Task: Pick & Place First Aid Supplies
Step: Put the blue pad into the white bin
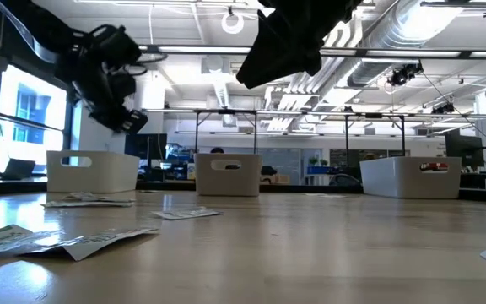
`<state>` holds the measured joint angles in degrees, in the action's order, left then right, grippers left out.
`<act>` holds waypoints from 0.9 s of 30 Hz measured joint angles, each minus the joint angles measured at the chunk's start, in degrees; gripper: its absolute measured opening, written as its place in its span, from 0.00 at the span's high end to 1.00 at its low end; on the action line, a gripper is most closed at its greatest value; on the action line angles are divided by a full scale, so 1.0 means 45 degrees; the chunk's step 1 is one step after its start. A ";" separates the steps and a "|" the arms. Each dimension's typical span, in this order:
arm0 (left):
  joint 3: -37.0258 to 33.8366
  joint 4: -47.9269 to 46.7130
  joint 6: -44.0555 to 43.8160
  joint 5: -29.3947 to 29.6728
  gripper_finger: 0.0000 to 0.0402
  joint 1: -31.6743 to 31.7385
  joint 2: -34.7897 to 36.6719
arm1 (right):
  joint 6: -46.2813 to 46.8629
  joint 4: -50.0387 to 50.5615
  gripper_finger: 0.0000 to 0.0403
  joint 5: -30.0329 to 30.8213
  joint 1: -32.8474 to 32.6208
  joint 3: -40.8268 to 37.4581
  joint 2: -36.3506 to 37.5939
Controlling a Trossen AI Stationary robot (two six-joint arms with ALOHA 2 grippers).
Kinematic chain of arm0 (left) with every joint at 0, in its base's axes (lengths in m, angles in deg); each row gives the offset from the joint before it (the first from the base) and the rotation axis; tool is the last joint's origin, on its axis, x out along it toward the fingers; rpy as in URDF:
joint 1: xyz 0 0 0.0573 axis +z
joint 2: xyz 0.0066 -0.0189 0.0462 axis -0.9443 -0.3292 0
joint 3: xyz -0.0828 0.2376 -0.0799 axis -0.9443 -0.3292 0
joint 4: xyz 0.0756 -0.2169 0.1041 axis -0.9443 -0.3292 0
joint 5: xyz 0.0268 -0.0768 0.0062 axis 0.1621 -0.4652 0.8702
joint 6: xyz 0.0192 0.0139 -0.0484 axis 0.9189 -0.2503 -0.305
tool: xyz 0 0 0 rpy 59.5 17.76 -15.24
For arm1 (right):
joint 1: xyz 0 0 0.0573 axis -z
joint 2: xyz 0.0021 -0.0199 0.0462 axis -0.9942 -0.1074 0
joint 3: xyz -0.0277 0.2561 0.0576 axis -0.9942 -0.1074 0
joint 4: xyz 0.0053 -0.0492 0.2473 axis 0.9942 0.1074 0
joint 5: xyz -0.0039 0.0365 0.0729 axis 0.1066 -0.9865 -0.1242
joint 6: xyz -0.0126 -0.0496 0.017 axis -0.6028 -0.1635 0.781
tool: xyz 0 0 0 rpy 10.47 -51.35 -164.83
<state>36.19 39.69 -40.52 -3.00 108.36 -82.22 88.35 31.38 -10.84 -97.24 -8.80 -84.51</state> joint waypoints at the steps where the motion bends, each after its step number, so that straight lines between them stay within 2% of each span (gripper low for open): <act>1: 0.0018 -0.0254 -0.0200 -0.0435 1.00 0.0381 -0.0084 | 0.0001 0.0000 0.70 0.0055 0.0021 0.0000 0.0000; 7: 0.1164 -0.3005 -0.0965 -0.1776 1.00 0.2043 -0.1074 | 0.0039 -0.0002 0.70 0.0105 0.0215 0.0000 -0.0005; 17: 0.3772 -0.6955 -0.1135 -0.4288 1.00 0.2572 -0.3503 | 0.0040 -0.0006 0.70 0.0051 0.0227 0.0000 -0.0010; 21: 0.4405 -0.7658 -0.0887 -0.4123 1.00 0.2862 -0.4392 | 0.0041 0.0005 0.70 -0.0304 0.0227 0.0000 -0.0010; 27: 0.4512 -0.7305 -0.0859 -0.3934 0.97 0.3105 -0.5055 | 0.0042 0.0000 0.70 -0.0526 0.0227 0.0000 -0.0010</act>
<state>56.49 6.82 -44.38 -20.71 122.33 -104.97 88.54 31.38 -13.20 -96.21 -8.80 -84.55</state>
